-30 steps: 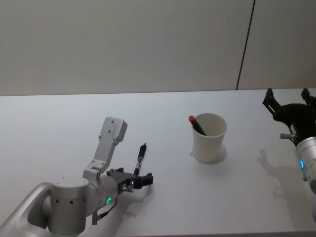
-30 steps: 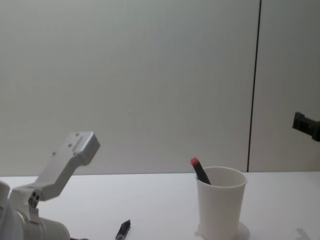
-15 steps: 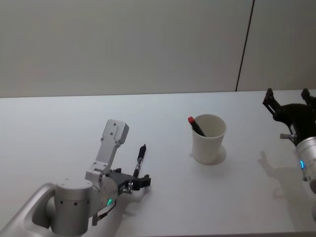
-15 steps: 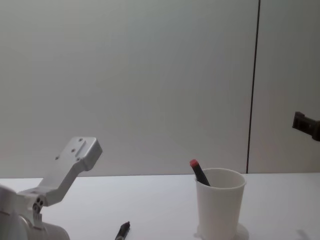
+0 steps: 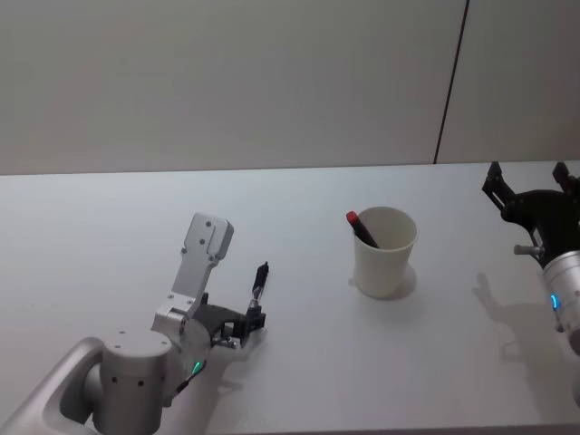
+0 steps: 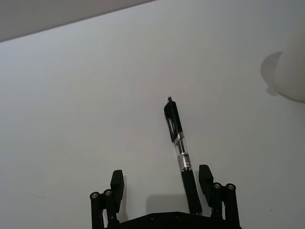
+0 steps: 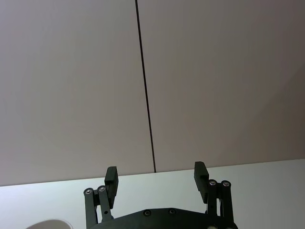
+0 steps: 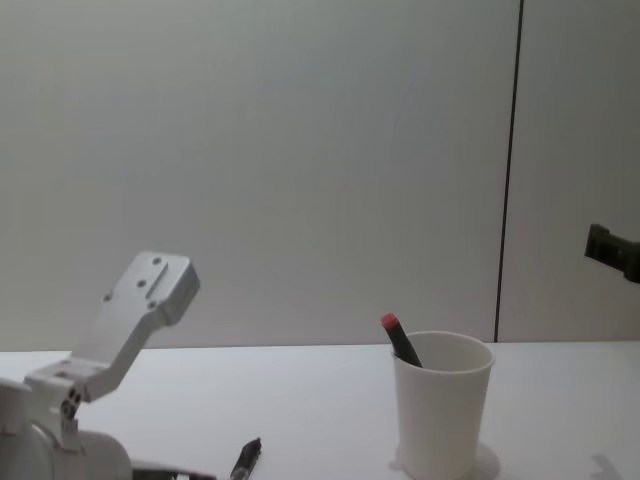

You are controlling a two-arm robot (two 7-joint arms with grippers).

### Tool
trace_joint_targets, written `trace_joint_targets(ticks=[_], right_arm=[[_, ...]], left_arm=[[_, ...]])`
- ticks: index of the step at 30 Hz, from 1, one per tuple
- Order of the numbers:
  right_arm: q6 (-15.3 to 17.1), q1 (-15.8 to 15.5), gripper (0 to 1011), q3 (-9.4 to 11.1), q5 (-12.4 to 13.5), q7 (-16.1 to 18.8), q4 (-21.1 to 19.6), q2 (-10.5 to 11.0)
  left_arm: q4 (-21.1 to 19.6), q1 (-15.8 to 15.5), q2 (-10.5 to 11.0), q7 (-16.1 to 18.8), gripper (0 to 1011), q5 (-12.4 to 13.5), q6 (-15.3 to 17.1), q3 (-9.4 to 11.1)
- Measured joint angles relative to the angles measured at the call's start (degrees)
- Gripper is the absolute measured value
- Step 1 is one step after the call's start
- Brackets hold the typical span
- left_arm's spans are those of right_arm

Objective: Place the pen into the pen holder.

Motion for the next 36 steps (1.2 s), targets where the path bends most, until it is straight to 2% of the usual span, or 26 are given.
trace_joint_targets(ticks=[9, 19, 27, 36], right_arm=[[0.00, 0.00, 1002, 0.00, 0.00, 0.00, 0.00, 0.00], [0.00, 0.00, 1002, 0.00, 0.00, 0.00, 0.00, 0.00], [0.00, 0.00, 1002, 0.00, 0.00, 0.00, 0.00, 0.00], [0.00, 0.00, 1002, 0.00, 0.00, 0.00, 0.00, 0.00]], left_arm=[[-1.98, 0.13, 0.17, 0.16, 1004, 4.12, -2.72, 0.18], [-3.04, -0.13, 0.08, -1.00, 1004, 7.05, -3.63, 0.26], [-3.38, -0.74, -0.26, -2.81, 1004, 8.56, -1.53, 0.25], [-3.07, -1.36, -0.73, -4.67, 1004, 8.79, 0.94, 0.14]])
